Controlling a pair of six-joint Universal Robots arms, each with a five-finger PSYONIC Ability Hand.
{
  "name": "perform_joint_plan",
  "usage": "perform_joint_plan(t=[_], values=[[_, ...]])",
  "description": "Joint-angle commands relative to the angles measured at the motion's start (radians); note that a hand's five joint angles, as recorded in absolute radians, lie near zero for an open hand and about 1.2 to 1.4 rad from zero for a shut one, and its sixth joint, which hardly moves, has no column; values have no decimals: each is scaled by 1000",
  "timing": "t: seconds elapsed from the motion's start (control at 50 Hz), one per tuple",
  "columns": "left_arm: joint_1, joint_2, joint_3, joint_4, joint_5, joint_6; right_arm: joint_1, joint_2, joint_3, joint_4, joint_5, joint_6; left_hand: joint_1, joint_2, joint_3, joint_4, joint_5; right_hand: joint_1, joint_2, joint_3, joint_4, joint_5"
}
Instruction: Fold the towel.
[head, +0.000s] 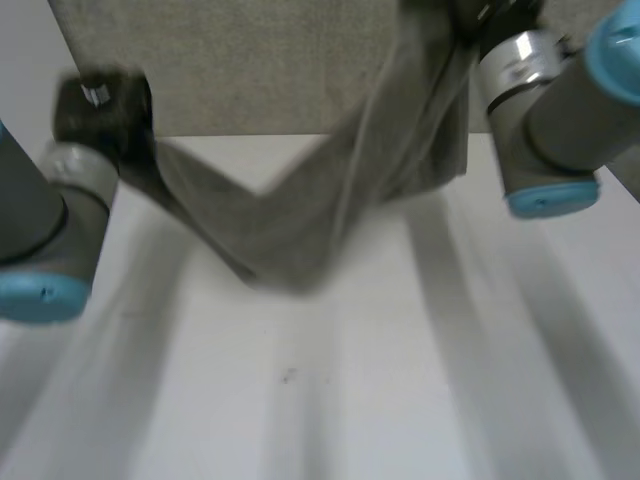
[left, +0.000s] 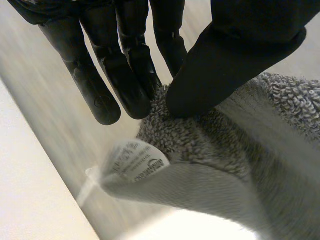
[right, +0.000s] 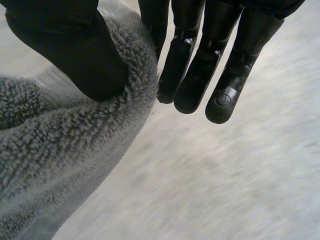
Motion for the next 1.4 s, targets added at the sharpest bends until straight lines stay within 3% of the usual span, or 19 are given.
perform_joint_plan(t=[0.02, 0.16, 0.24, 0.26, 0.3, 0.34, 0.54, 0.56, 0.58, 0.6, 0.62, 0.64, 0.66, 0.68, 0.8, 0.88, 1.06, 1.2, 1.4], values=[[-24, 49, 25, 247, -14, -23, -53, -225, 284, -179, -10, 138, 227, 183, 183, 182, 196, 417, 225, 211, 203, 265], [-27, 71, -90, 194, -8, -18, -87, -312, 511, -20, -71, 134, 227, 183, 183, 182, 196, 417, 225, 211, 203, 265], [-19, 65, -190, 94, -2, -16, -113, -370, 673, 229, -247, 106, 227, 183, 183, 182, 196, 417, 225, 211, 203, 265], [-19, 65, -190, 94, -2, -16, -113, -370, 674, 230, -248, 106, 227, 183, 183, 182, 196, 417, 225, 211, 203, 265], [-15, 60, -245, 48, 0, -15, -145, -385, 773, 400, -364, 31, 227, 183, 183, 182, 196, 417, 225, 211, 203, 265], [-14, 59, -266, 37, 0, -15, -157, -397, 813, 486, -402, -31, 227, 183, 183, 182, 196, 417, 225, 211, 203, 265], [-30, 63, -342, -19, 0, -12, -211, -407, 932, 1011, -464, -485, 227, 183, 183, 182, 196, 417, 225, 211, 203, 265], [-30, 63, -342, -20, 0, -12, -219, -408, 936, 1075, -466, -515, 227, 183, 183, 182, 196, 346, 154, 140, 132, 193], [-33, 69, -349, -41, 0, -12, -228, -411, 932, 1126, -469, -527, 227, 183, 183, 182, 196, 60, -132, -146, -154, -92], [-34, 74, -357, -65, 0, -13, -228, -411, 932, 1126, -469, -527, 227, 183, 183, 182, 196, 57, -135, -149, -157, -95], [-34, 74, -357, -66, 0, -13, -240, -416, 926, 1157, -472, -529, 227, 183, 183, 182, 196, -300, -492, -506, -514, -453], [-36, 80, -365, -91, 0, -13, -240, -416, 926, 1157, -472, -529, 227, 183, 183, 182, 196, -304, -496, -510, -518, -456], [-36, 80, -365, -92, 0, -13, -257, -419, 918, 1161, -476, -529, 227, 183, 183, 182, 196, -658, -850, -864, -872, -811], [-39, 86, -372, -115, 0, -13, -278, -422, 907, 1155, -487, -526, 227, 183, 183, 182, 196, -804, -996, -1010, -1018, -957], [-60, 100, -398, -182, 0, -15, -329, -425, 833, 1085, -548, -446, 227, 183, 183, 182, 196, -804, -996, -1010, -1018, -957], [-61, 103, -409, -199, -2, -15, -352, -408, 728, 961, -578, -176, 227, 183, 183, 182, 196, -804, -996, -1010, -1018, -957], [-50, 134, -425, -219, -2, -13, -337, -175, 542, 735, -481, 216, 227, 183, 183, 182, 196, -804, -996, -1010, -1018, -957], [-48, 215, -414, -234, 3, -15, -242, -4, 378, 703, -429, 337, 227, 183, 183, 182, 196, -804, -996, -1010, -1018, -957], [-59, 446, -342, -224, 153, -13, -147, 201, 96, 683, -432, 493, 227, 183, 183, 182, 196, -804, -996, -1010, -1018, -957]])
